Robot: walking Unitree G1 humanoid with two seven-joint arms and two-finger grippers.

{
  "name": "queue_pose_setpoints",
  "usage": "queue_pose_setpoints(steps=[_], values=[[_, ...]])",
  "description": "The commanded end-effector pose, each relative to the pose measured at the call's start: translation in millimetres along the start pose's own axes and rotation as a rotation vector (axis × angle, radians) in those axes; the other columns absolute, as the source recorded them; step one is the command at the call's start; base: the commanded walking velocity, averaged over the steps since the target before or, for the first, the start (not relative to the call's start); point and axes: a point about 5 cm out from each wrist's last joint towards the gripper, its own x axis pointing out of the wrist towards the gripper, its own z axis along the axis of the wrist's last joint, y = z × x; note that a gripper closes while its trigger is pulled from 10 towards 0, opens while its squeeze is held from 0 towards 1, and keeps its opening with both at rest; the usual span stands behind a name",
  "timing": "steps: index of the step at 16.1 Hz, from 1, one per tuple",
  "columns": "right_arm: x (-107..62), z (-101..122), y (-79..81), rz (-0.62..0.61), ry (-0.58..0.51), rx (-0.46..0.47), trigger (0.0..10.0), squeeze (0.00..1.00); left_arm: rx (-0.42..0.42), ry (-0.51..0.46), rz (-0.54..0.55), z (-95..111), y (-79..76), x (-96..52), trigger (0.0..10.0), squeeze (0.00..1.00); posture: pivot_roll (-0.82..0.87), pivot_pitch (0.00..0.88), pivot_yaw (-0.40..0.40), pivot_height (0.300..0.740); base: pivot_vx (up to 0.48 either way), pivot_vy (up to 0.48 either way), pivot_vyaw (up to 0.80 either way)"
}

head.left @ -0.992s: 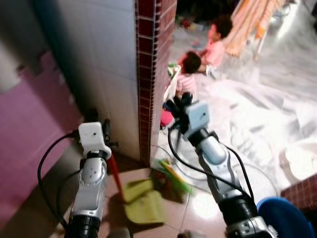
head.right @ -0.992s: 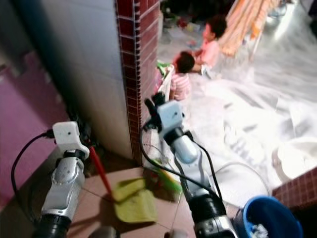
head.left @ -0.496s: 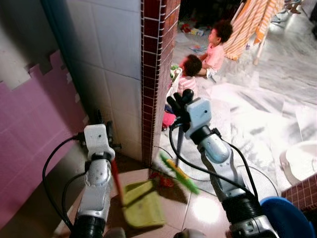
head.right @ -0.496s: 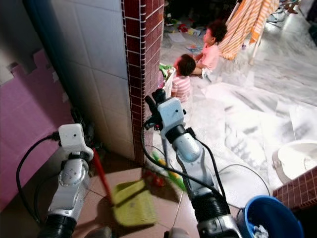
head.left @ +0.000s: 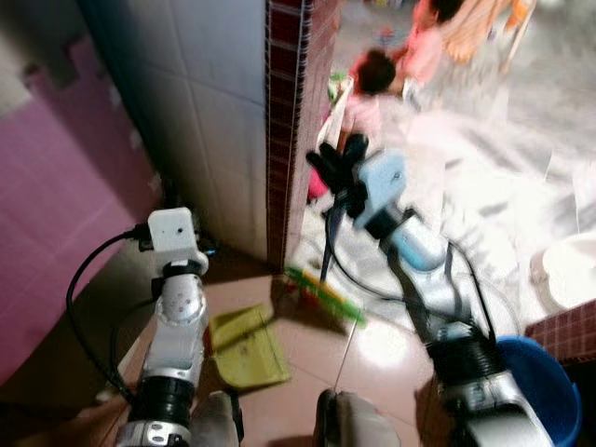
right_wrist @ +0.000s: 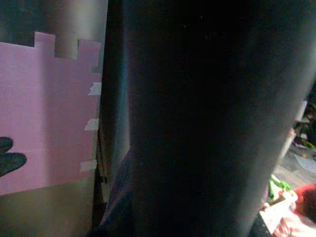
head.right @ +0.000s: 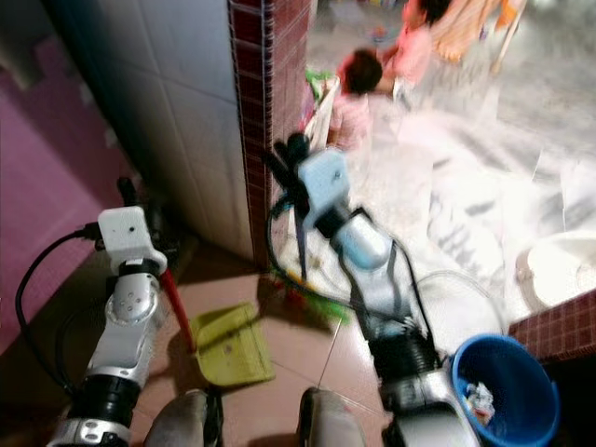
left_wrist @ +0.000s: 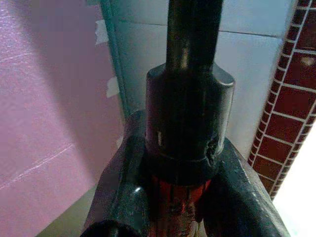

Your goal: Sweep floor

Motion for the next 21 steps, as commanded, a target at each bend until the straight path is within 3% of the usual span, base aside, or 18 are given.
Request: queue_pose_setpoints(steps=[1, 7, 11, 14, 15, 17, 18, 21], values=[[5.1, 14, -4.6, 0.018, -0.08, -0.059, 10.0, 0.0, 0.016, 0.01, -0.007, -1, -1.4, -3.8, 10.0, 0.0, 0.0, 0.315, -0.019, 0.74, 0.0, 0.0, 0.0], [28.4, 26, -28.0, 0.022, -0.147, -0.286, 10.0, 0.0, 0.036, -0.001, -0.064, 5, 0.1, -14.2, 10.0, 0.0, 0.07, 0.361, 0.025, 0.74, 0.0, 0.0, 0.0], [32.0, 19, -28.9, 0.043, -0.147, -0.29, 10.0, 0.0, 0.021, 0.014, -0.101, 8, -3.5, -22.1, 10.0, 0.0, 0.1, 0.363, 0.032, 0.74, 0.0, 0.0, 0.0], [28.9, 5, -20.9, 0.08, -0.125, -0.34, 10.0, 0.0, 0.021, 0.021, -0.104, 9, -2.8, -23.9, 10.0, 0.0, 0.11, 0.369, 0.034, 0.74, 0.0, 0.0, 0.0], [27.2, -2, -14.5, 0.1, -0.109, -0.34, 10.0, 0.0, 0.021, 0.023, -0.105, 9, -2.6, -24.4, 10.0, 0.0, 0.11, 0.37, 0.037, 0.74, 0.0, 0.0, 0.0], [18.8, -27, 17.7, 0.213, -0.057, -0.24, 10.0, 0.0, 0.023, 0.032, -0.108, 11, -0.7, -25.5, 10.0, 0.0, 0.12, 0.366, 0.042, 0.74, 0.0, 0.0, 0.0], [15.9, -29, 25.2, 0.243, -0.052, -0.174, 10.0, 0.0, 0.024, 0.033, -0.109, 11, -0.1, -24.7, 10.0, 0.0, 0.12, 0.362, 0.043, 0.74, 0.0, 0.0, 0.0], [9.0, -23, 24.1, 0.292, -0.061, -0.117, 10.0, 0.0, 0.02, 0.039, -0.109, 8, -2.0, -16.6, 10.0, 0.0, 0.08, 0.342, 0.036, 0.74, 0.0, 0.0, 0.0]])
